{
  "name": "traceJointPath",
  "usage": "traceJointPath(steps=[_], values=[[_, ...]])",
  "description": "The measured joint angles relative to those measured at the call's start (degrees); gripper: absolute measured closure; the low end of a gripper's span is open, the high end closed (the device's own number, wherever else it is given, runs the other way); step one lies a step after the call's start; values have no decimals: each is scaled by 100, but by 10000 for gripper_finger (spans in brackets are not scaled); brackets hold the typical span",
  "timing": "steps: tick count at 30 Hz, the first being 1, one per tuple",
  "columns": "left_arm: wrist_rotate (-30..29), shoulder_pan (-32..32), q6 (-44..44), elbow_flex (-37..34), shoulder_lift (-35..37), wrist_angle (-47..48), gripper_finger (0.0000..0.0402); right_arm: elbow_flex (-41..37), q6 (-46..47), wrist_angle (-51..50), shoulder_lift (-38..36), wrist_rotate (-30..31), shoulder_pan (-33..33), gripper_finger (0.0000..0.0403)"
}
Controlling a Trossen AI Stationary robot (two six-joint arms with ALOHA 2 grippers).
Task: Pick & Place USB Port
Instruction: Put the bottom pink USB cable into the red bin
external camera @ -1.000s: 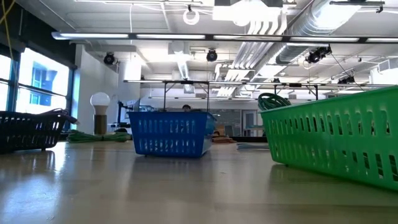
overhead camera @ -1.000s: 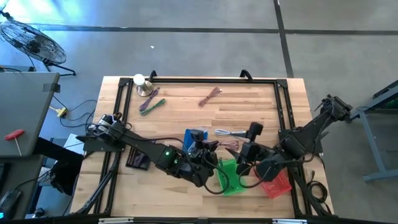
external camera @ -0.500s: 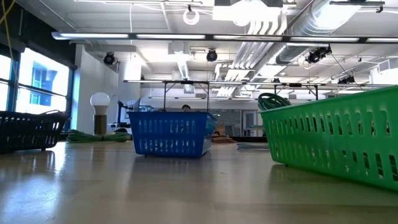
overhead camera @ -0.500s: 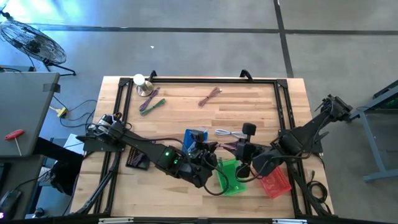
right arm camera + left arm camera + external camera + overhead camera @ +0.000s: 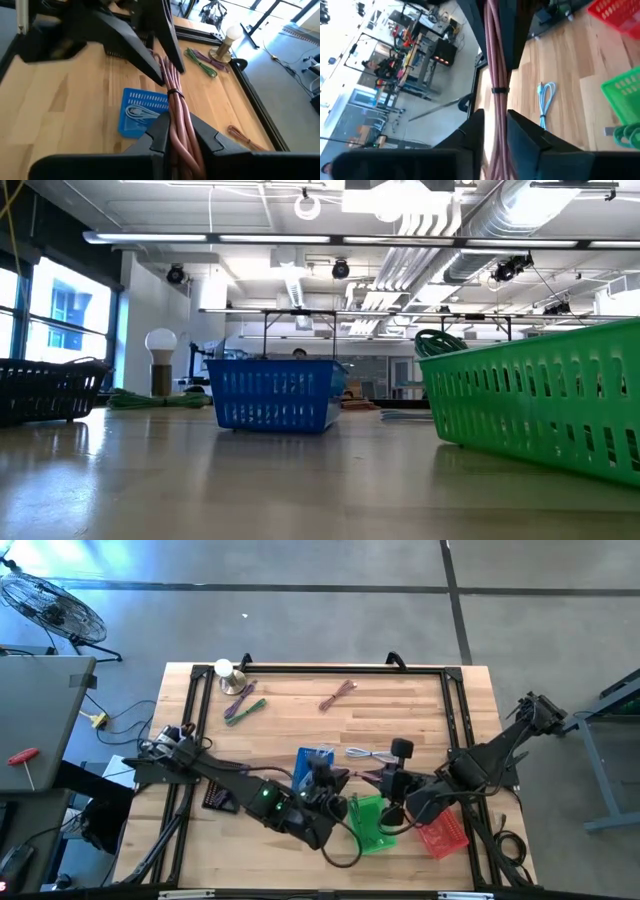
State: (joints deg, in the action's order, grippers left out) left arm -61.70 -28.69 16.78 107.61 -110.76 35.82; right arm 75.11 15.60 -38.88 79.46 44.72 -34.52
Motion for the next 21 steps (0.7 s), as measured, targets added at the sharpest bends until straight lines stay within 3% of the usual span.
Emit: traceJointPath(steps=[4,9,13,21], values=[[-643,-170,291,0,0,-127,284,0,254,-277,0,67,0,369],[-2752,-561,1292,0,0,-122,253,0,1423,-1403,0,193,-126,369],[-2580,-761,1320,0,26,205,249,0,2770,-2353,-1,38,-411,369],[-2822,-798,201,2,68,1211,248,6,4960,-3669,-4,-1965,-928,369]])
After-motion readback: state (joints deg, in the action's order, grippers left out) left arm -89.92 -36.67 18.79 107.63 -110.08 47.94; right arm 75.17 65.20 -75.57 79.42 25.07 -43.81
